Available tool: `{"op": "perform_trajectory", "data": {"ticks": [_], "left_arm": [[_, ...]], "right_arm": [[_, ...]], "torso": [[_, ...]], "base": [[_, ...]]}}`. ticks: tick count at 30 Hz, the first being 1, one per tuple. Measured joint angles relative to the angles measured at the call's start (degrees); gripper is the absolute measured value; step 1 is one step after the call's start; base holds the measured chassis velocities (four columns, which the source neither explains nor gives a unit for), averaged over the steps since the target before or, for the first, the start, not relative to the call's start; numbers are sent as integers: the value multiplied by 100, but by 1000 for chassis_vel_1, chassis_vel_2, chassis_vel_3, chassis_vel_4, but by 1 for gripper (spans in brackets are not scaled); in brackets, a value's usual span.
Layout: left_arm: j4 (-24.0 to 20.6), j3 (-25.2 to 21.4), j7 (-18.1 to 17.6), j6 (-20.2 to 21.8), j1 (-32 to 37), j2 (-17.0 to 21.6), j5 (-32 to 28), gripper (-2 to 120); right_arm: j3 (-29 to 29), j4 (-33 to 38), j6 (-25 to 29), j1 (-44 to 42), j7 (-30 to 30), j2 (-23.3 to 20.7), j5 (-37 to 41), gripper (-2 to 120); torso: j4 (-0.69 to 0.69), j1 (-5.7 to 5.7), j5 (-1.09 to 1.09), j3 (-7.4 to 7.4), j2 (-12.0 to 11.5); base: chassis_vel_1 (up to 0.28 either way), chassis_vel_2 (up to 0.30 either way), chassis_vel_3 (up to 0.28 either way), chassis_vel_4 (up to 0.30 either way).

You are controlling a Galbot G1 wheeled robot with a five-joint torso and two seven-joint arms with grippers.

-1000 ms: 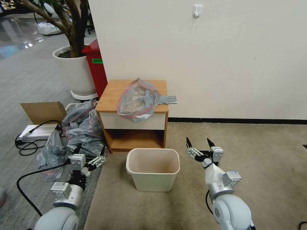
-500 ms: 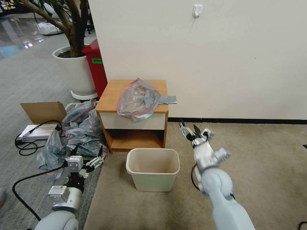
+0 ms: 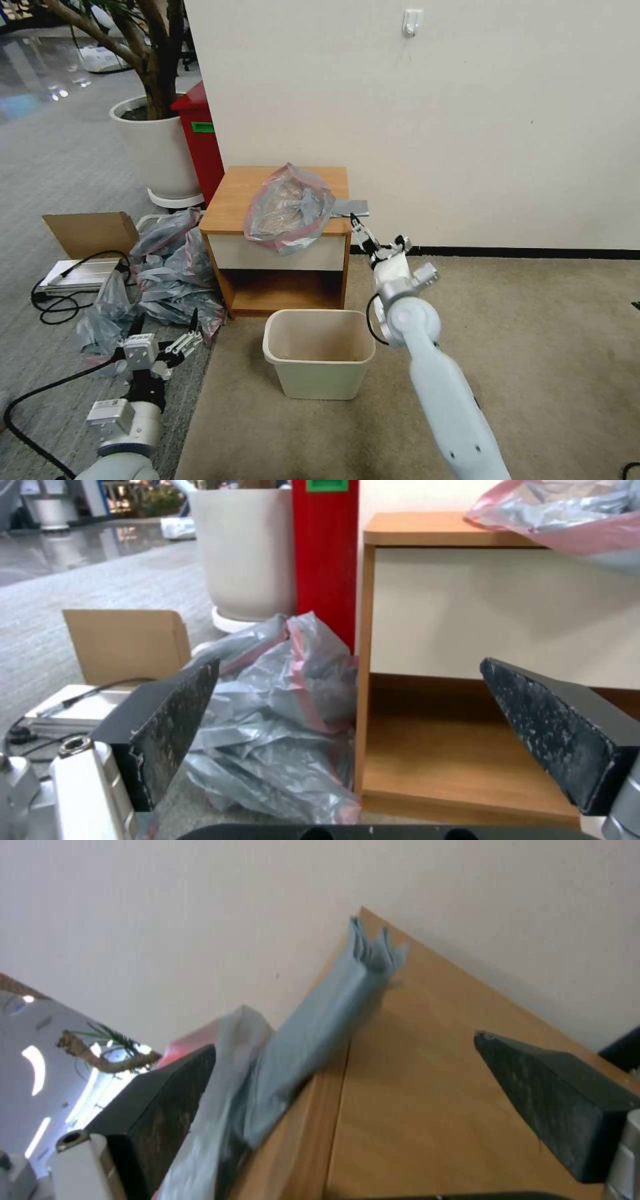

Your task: Pick up the garbage bag from the table and place it over the trash can.

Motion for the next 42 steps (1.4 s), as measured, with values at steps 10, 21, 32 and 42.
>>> {"op": "perform_trajectory", "data": {"ticks": [10,21,32,42], "left_arm": [[56,25,-85,3,37,-133,123,98],[63,67,-206,14,37,-198,163,98],[154,169,-226,-16,40,-300,247,98],[190,196,-228,-77,25,-359,298,98]], "right_arm": [[-3,-420,39,436,-65,77,173,97],[65,-777,174,591,-233,258,16,65],[65,-742,228,557,-299,255,-26,26],[58,-724,254,552,-328,272,-40,0]], "torso": [[-1,0,0,0,1],[0,0,0,0,1],[-1,0,0,0,1],[0,0,0,0,1]], "base": [[0,0,0,0],[0,0,0,0],[0,0,0,0],[0,0,0,0]]}}
